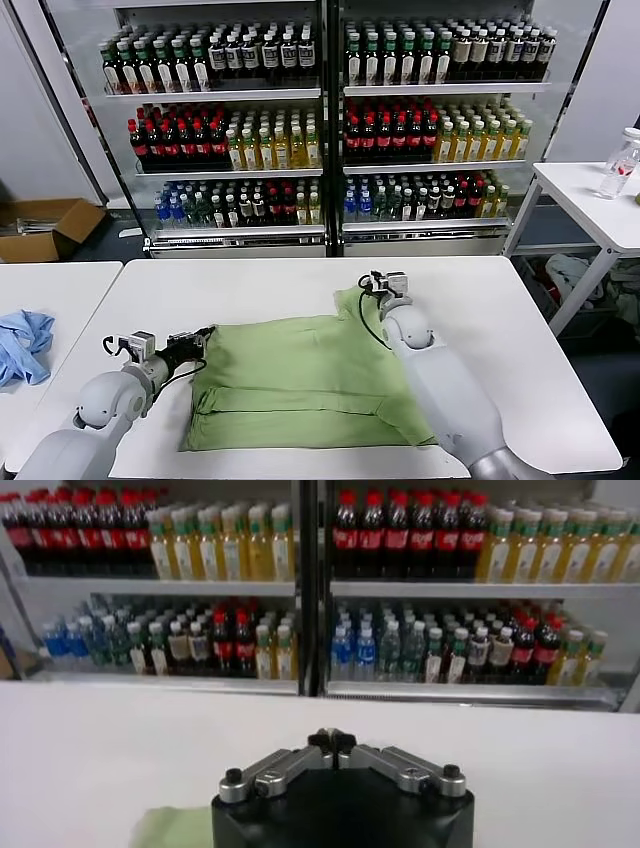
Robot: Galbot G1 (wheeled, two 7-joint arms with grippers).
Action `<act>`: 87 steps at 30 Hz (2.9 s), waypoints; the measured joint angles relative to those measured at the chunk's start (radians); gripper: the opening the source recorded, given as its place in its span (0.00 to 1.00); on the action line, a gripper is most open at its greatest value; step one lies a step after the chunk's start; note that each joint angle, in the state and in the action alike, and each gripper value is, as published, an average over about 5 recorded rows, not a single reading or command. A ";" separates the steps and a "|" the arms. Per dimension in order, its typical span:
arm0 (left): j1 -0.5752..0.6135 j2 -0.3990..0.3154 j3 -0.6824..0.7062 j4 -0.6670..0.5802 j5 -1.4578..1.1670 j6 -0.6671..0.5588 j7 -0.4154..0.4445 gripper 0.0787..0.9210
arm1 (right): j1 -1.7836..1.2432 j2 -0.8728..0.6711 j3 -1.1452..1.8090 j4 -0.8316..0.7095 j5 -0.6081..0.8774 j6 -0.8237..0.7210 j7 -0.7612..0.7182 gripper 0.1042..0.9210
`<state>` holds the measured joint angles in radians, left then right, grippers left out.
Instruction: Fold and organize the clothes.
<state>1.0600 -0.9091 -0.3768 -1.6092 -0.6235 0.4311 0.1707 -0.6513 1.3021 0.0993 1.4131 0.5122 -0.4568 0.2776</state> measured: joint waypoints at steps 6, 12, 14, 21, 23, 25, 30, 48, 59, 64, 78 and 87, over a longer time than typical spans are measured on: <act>0.096 0.027 -0.046 -0.103 -0.034 -0.040 -0.017 0.00 | -0.162 -0.080 0.051 0.240 0.032 -0.032 0.032 0.00; 0.194 0.036 -0.092 -0.174 -0.051 -0.064 -0.020 0.00 | -0.322 -0.143 0.112 0.439 0.028 -0.044 0.053 0.00; 0.221 0.037 -0.106 -0.190 -0.055 -0.069 -0.018 0.00 | -0.368 -0.159 0.134 0.492 0.022 -0.046 0.056 0.00; 0.301 0.032 -0.144 -0.234 -0.057 -0.099 -0.003 0.00 | -0.520 -0.199 0.208 0.642 0.000 -0.050 0.058 0.00; 0.323 0.032 -0.155 -0.245 -0.057 -0.108 0.003 0.00 | -0.561 -0.204 0.224 0.675 -0.007 -0.052 0.060 0.00; 0.345 0.036 -0.166 -0.256 -0.059 -0.113 0.010 0.00 | -0.598 -0.207 0.237 0.702 -0.014 -0.052 0.061 0.00; 0.394 0.044 -0.191 -0.284 -0.060 -0.097 0.028 0.00 | -0.685 -0.210 0.259 0.758 -0.036 -0.050 0.063 0.00; 0.441 0.060 -0.236 -0.334 -0.024 0.049 0.095 0.00 | -0.899 -0.183 0.264 0.833 -0.147 -0.079 0.114 0.00; 0.428 0.039 -0.229 -0.318 0.018 0.052 0.068 0.21 | -0.933 -0.178 0.263 0.863 -0.186 -0.068 0.130 0.17; 0.445 0.026 -0.233 -0.348 0.020 0.037 0.016 0.37 | -0.940 -0.173 0.265 0.890 -0.207 -0.054 0.138 0.36; 0.532 -0.100 -0.204 -0.478 0.014 0.038 -0.287 0.84 | -0.966 -0.161 0.266 0.931 -0.241 -0.032 0.170 0.84; 0.517 -0.199 -0.167 -0.484 -0.041 0.038 -0.455 0.88 | -0.974 -0.165 0.261 0.935 -0.253 -0.027 0.175 0.88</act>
<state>1.5773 -1.1084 -0.5435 -2.0935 -0.6648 0.4690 -0.2841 -1.6254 1.1374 0.3604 2.3481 0.2591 -0.4838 0.4522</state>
